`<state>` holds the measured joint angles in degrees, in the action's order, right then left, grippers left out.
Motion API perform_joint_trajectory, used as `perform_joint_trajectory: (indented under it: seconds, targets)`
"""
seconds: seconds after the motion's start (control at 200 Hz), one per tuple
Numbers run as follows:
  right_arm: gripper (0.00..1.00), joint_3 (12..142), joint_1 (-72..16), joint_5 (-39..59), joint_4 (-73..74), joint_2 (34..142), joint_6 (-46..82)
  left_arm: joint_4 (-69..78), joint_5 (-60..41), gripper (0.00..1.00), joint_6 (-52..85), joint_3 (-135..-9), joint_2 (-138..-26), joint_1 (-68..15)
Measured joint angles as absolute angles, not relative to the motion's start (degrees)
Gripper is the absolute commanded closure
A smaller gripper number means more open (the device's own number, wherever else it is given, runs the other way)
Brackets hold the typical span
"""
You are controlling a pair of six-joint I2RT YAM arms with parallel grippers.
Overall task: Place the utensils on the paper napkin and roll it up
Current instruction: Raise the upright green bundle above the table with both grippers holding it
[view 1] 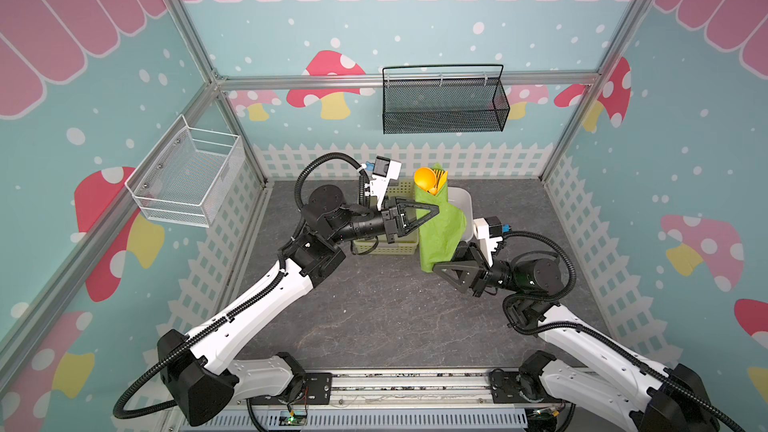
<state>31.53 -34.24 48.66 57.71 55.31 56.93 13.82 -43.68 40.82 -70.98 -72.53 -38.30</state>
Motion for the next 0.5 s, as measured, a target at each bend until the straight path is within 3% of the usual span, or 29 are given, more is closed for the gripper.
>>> perform_joint_trajectory:
  seconds: [0.295, 0.5]
  targets:
    - [0.86, 31.53, -34.24, 48.25, 57.52, 55.53, 57.17, 13.28, -43.42, 1.0, 40.25, -70.98, -72.51, -38.3]
    - [0.92, 31.57, -34.24, 46.96, 54.83, 55.53, 55.81, 12.08, -43.07, 0.83, 39.22, -71.09, -72.31, -38.33]
